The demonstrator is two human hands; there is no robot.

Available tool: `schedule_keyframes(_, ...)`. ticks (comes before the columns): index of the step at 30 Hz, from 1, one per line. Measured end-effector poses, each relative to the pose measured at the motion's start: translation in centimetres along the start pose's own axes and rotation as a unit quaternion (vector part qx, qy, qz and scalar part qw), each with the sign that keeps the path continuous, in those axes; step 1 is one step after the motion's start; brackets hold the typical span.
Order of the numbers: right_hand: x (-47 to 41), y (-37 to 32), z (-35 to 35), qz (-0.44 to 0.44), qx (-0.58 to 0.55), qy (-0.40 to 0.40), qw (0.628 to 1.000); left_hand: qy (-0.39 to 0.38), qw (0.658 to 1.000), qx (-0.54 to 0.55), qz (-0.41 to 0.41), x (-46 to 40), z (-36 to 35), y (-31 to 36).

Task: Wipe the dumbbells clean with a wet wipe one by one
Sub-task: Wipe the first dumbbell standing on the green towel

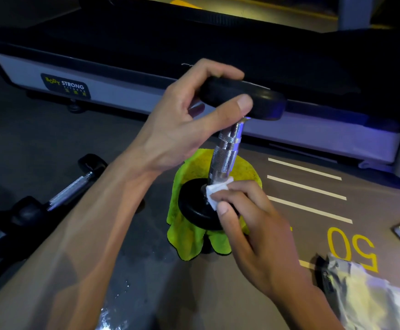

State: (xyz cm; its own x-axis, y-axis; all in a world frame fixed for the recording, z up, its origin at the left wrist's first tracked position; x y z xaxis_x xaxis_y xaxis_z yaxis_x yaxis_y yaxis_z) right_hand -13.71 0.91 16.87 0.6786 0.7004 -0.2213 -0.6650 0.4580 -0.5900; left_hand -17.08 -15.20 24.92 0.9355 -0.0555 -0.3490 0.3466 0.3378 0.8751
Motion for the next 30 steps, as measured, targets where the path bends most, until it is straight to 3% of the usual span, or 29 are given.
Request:
schedule_keyframes(9, 1.1, 0.8, 0.3, 0.01, -0.023, -0.006, 1.0, 0.018, 1.0, 0.007, 0.003, 0.1, -0.1, 0.2)
schedule_keyframes(14, 0.1, -1.2, -0.6, 0.015, 0.062, -0.002, 0.998, 0.022, 1.0, 0.012, 0.0, 0.1, -0.2, 0.4)
schedule_keyframes(22, 0.7, 1.3, -0.1, -0.043, -0.121, 0.048, 0.991, 0.011, 0.997, 0.074, -0.013, 0.5, 0.3, 0.1)
schedule_keyframes(30, 0.8, 0.1, -1.0, -0.019, -0.078, 0.011, 0.997, 0.011, 0.994, 0.105, -0.012, 0.1, 0.3, -0.2)
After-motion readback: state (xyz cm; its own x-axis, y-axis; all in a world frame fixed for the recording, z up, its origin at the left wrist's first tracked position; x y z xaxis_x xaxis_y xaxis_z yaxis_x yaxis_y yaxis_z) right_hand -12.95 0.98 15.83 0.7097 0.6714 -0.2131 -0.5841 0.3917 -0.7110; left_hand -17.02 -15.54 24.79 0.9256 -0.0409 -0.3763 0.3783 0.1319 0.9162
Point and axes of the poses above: each hand's wrist, its own x-axis away from the middle knuckle, its own z-axis out of the back of the hand, y = z × x, the point moved 8 cm from there along -x, towards the middle knuckle, and after that the axes turned 12 degrees about -y, right-handed, at the moved point
